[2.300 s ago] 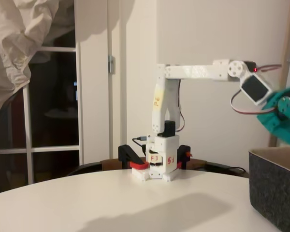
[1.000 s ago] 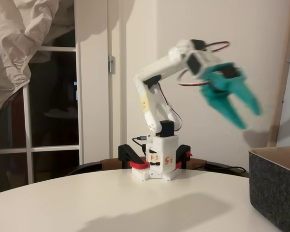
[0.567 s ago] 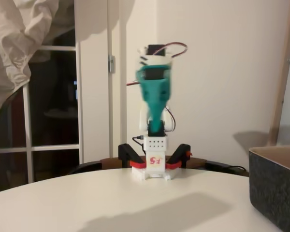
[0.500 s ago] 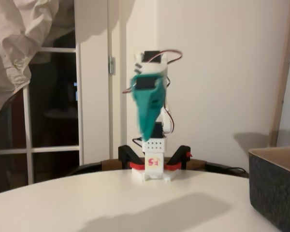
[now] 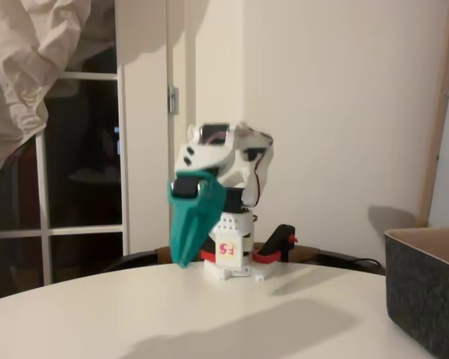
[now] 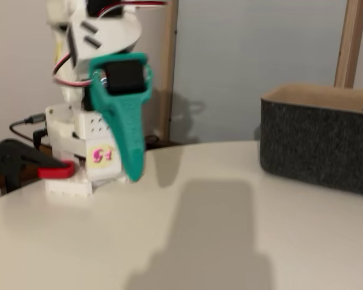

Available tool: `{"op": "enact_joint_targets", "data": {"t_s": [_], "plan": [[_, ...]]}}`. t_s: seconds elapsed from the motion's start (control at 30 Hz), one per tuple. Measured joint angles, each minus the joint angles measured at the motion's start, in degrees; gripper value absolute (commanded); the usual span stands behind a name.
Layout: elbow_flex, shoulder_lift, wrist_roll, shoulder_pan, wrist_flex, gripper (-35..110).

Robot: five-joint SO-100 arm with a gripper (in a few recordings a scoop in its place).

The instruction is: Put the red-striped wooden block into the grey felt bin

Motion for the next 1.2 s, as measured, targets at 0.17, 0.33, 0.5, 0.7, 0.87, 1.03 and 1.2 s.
{"op": "enact_joint_targets", "data": {"t_s": [0.17, 0.33, 0.5, 0.7, 0.87, 1.03, 1.2], "plan": [[7.56, 9.4, 2.55, 4.83, -0.44, 0], [16.0, 17.49, 4.22, 8.96, -0.62, 0], [22.24, 21.8, 4.66, 10.63, -0.62, 0], [24.79, 25.05, 3.96, 10.72, -1.14, 0], [25.75, 26.89, 3.08, 10.72, -1.14, 0], [26.19, 29.0, 2.9, 10.72, -1.14, 0], [26.46, 29.09, 2.11, 10.72, -1.14, 0]]}}
